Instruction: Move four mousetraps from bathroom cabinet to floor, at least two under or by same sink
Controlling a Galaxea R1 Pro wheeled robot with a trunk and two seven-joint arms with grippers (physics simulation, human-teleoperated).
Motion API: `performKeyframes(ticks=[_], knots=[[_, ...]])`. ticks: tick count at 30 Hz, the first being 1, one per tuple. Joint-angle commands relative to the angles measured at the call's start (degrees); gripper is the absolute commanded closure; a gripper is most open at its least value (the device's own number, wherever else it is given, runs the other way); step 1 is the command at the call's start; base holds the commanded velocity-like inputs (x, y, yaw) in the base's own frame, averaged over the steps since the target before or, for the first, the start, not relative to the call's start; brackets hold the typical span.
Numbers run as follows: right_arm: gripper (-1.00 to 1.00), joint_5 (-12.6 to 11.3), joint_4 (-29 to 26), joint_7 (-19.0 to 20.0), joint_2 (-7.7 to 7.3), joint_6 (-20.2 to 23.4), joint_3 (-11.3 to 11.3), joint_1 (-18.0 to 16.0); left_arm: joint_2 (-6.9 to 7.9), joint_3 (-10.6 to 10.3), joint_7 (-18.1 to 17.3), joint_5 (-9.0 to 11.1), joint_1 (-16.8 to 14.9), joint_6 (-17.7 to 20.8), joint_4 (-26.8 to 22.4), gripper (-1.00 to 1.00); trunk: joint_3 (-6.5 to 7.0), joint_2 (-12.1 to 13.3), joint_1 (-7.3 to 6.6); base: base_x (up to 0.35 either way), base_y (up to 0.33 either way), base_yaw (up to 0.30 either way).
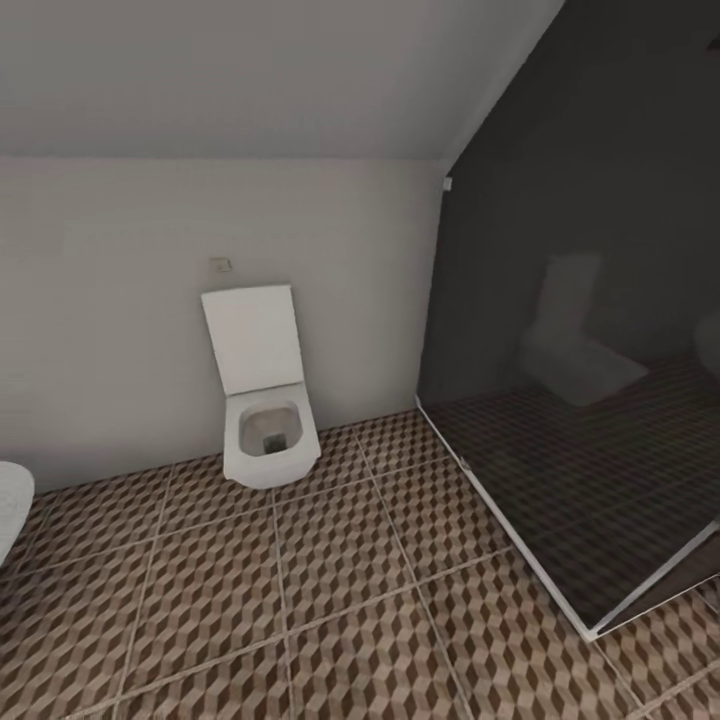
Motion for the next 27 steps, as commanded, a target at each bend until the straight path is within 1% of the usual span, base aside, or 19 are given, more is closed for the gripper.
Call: performKeyframes(ticks=[1, 27], knots=[[1.0, -0.6, 0.0, 0.0, -0.01, -0.2, 0.5, 0.0, -0.01, -0.5, 0.3, 0.4, -0.1, -0.4, -0.2, 1.0, 0.0, 0.0, 0.0, 0.0, 0.0, 0.262], [1.0, -0.7, 0.0, 0.0, 0.07, -0.2, 0.5, 0.0, 0.26, -0.5, 0.3, 0.4, -0.1, -0.4, 0.5, 1.0, 1.29, 0.0, 0.0, 0.0, 0.0, 0.262]])
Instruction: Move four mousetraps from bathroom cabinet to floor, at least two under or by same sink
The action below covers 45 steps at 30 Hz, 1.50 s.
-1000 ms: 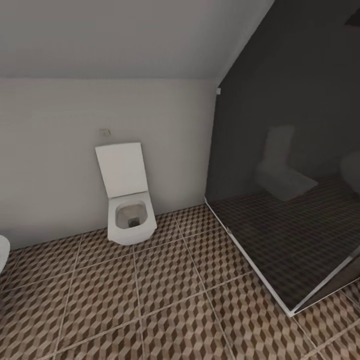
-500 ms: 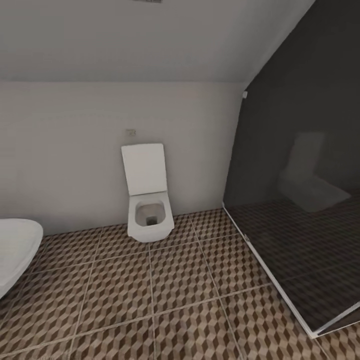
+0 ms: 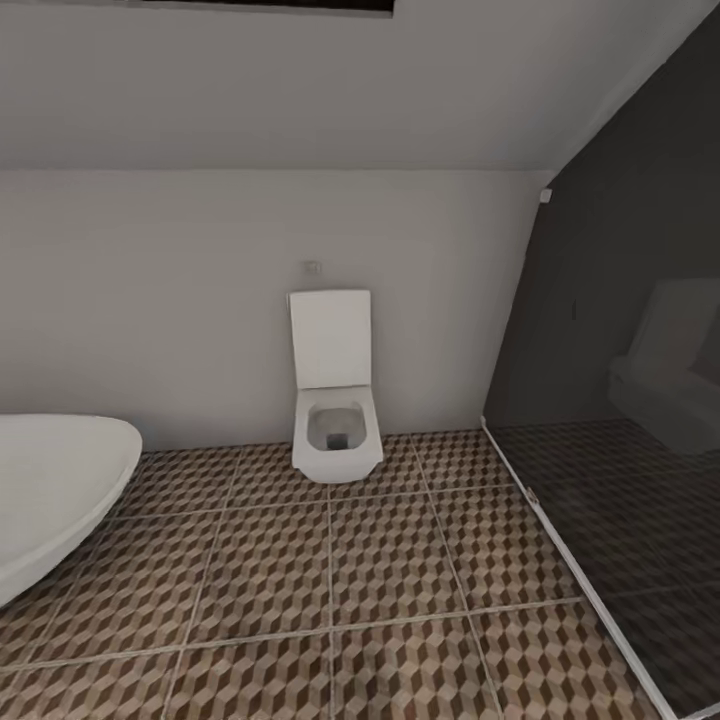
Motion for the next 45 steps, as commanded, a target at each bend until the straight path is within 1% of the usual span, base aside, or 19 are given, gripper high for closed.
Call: performKeyframes(ticks=[1, 45], knots=[[1.0, -0.6, 0.0, 0.0, 0.0, -0.2, 0.5, 0.0, 0.04, -0.5, 0.3, 0.4, -0.1, -0.4, -0.2, 1.0, 0.0, 0.0, 0.0, 0.0, 0.0, 0.262], [1.0, -0.6, 0.0, 0.0, 0.01, -0.2, 0.5, 0.0, 0.04, -0.5, 0.3, 0.4, -0.1, -0.4, -0.2, 1.0, 2.14, 0.0, 0.0, 0.0, 0.0, 0.262]])
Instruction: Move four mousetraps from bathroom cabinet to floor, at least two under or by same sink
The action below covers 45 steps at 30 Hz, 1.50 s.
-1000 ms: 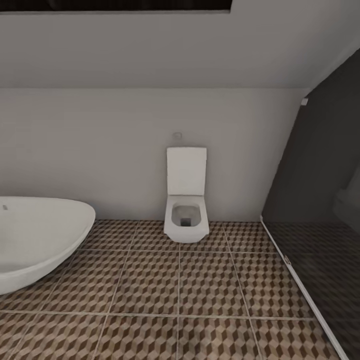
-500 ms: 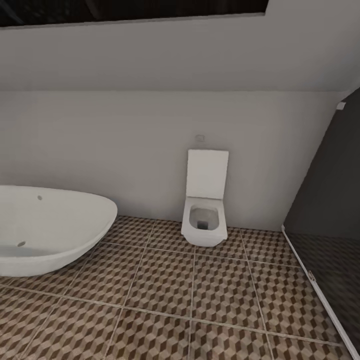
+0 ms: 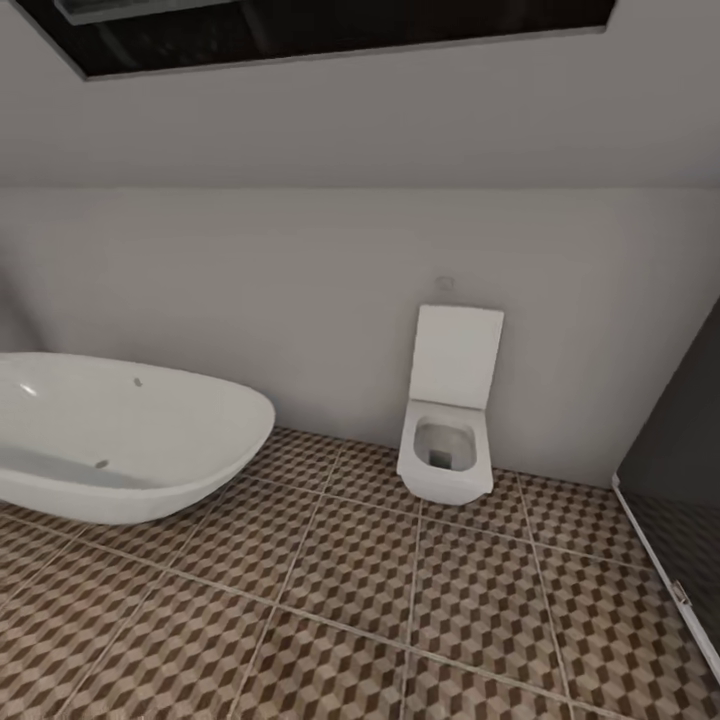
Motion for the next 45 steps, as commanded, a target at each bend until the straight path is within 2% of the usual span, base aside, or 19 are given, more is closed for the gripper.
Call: performKeyframes(ticks=[1, 45], knots=[[1.0, -0.6, 0.0, 0.0, -0.01, -0.2, 0.5, 0.0, 0.0, -0.5, 0.3, 0.4, -0.1, -0.4, -0.2, 1.0, -0.01, 0.0, 0.0, 0.0, 0.0, 0.262], [1.0, -0.6, 0.0, 0.0, -0.01, -0.2, 0.5, 0.0, 0.0, -0.5, 0.3, 0.4, -0.1, -0.4, -0.3, 1.0, 2.08, 0.0, 0.0, 0.0, 0.0, 0.262]])
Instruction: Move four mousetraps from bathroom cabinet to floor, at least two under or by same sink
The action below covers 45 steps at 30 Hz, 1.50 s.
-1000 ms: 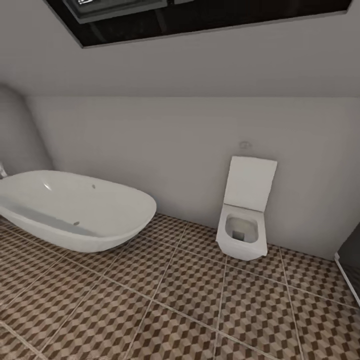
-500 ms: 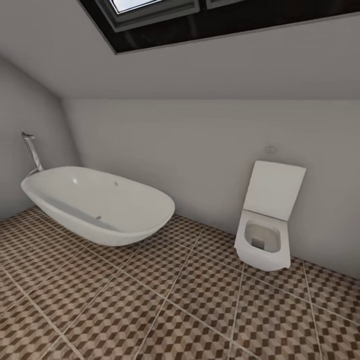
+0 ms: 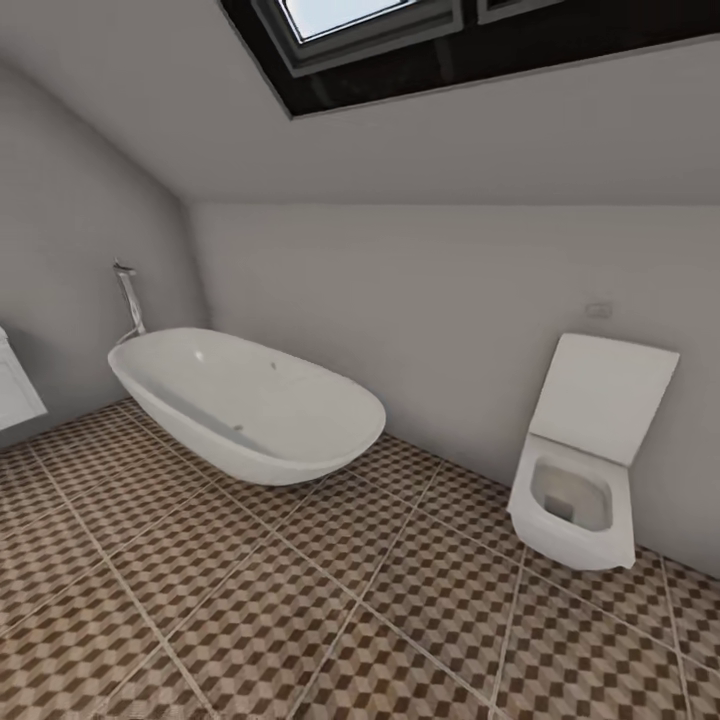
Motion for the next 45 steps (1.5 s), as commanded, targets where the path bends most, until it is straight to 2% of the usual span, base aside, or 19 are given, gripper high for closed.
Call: performKeyframes(ticks=[1, 45], knots=[[1.0, -0.6, 0.0, 0.0, -0.01, -0.2, 0.5, 0.0, -0.01, -0.5, 0.3, 0.4, -0.1, -0.4, -0.2, 1.0, -0.01, 0.0, 0.0, 0.0, 0.0, 0.262], [1.0, -0.6, 0.0, 0.0, -0.01, -0.2, 0.5, 0.0, -0.03, -0.5, 0.3, 0.4, -0.1, -0.4, -0.2, 1.0, 2.05, 0.0, 0.0, 0.0, 0.0, 0.262]])
